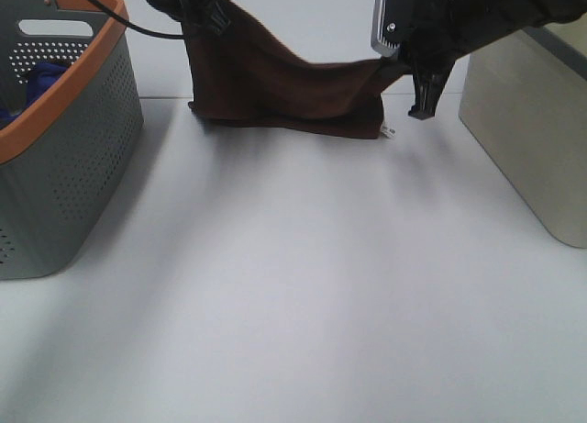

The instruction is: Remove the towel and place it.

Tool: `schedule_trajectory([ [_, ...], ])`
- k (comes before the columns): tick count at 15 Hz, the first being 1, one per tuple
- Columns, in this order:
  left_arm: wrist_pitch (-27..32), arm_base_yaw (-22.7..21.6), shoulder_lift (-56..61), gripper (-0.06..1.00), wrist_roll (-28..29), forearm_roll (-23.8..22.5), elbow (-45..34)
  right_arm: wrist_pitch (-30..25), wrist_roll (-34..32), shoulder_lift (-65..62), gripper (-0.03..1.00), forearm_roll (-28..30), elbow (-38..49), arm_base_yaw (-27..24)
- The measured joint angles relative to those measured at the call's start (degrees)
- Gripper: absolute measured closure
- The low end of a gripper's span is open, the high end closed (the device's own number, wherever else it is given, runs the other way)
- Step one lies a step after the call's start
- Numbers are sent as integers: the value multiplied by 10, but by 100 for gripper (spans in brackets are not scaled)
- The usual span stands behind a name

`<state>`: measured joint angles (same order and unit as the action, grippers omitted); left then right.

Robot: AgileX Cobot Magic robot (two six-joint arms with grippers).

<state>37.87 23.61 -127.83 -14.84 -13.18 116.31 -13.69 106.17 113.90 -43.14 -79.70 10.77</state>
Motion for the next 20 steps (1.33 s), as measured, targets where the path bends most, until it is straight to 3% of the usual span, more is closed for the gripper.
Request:
schedule_trajectory([
  [3,93,1,-1,94,-82,88,-22,-75,-87,0,97,48,26,0],
  [7,223,1,-1,94,-170,175,-59,-275,-325,-5,97,194,29,0],
  [9,257,1,-2,94,-198,194,-92,-352,-410,-5,97,226,29,0],
  [15,284,1,-2,94,-263,222,-165,-451,-492,-5,97,184,29,1],
  [17,284,1,-2,87,-264,230,-165,-457,-493,-5,97,178,29,1],
  [20,295,1,-2,68,-270,246,-165,-475,-506,-5,97,175,29,1],
])
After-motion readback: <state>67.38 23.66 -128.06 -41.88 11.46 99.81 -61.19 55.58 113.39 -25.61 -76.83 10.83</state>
